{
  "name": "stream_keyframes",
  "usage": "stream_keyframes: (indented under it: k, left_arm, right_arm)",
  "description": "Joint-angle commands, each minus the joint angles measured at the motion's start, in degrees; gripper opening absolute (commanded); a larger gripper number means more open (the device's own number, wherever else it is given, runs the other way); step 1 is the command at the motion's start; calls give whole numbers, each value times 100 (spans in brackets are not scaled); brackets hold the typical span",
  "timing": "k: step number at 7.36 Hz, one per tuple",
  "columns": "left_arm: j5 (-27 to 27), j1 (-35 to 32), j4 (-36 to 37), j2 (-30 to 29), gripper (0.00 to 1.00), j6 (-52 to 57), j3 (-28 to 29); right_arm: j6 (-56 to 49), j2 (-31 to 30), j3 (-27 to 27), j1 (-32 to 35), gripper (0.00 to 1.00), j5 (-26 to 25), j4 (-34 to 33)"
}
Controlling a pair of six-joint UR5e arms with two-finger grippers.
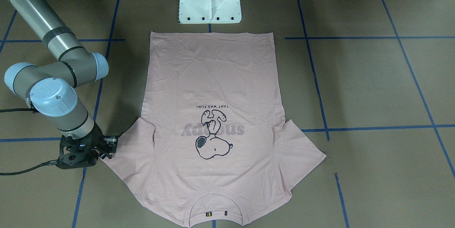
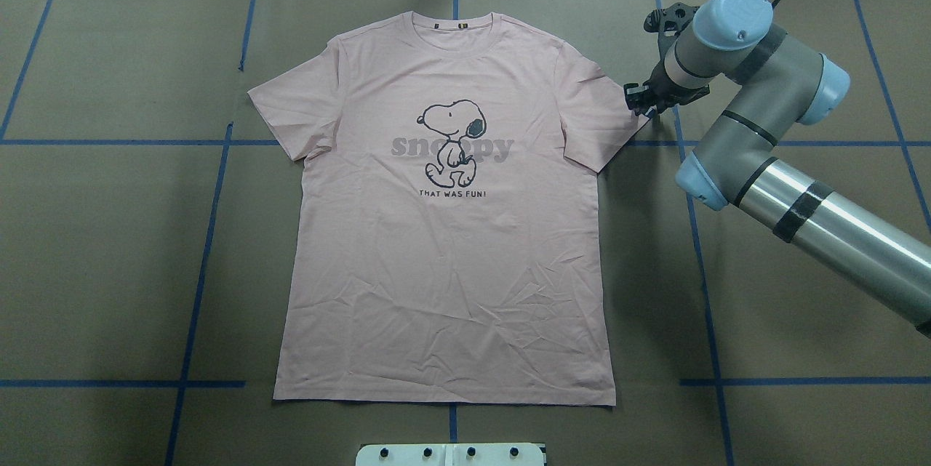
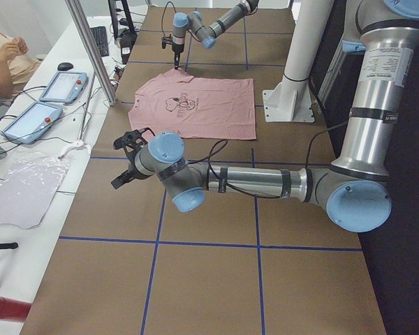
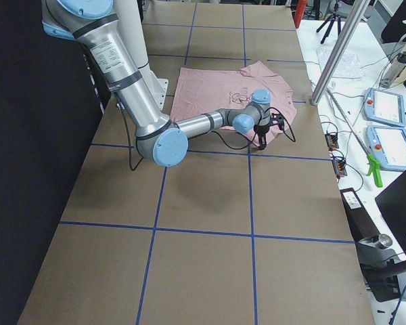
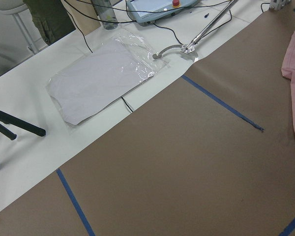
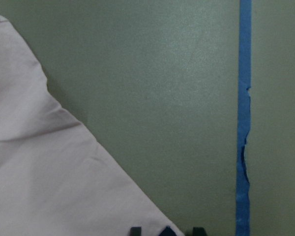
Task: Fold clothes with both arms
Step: 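Move the right gripper to the sleeve nearest it and grasp its edge, then fold the held sleeve inward across the shirt toward the collar with the right gripper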
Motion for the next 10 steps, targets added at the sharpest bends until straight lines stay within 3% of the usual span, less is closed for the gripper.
stream_keyframes:
  k: [1,2,6,8,10]
  left_arm:
    - [0,0,0,0,100,3,0]
    - [0,0,0,0,100,3,0]
    - [0,0,0,0,100,-6,0]
    - [0,0,9,0,100,-14,9]
    - [0,0,9,0,100,-32,9]
  right_arm:
    - [18,-2,-2,-21,30,-1,-2]
    - [18,-2,-2,-38,1,-1,-2]
    - [166,103,163,-109,0,-194,-203]
    - [516,469,812,-143,0,-307,-1367]
    - [1665,1208,553,-888,0,-1436,-1681]
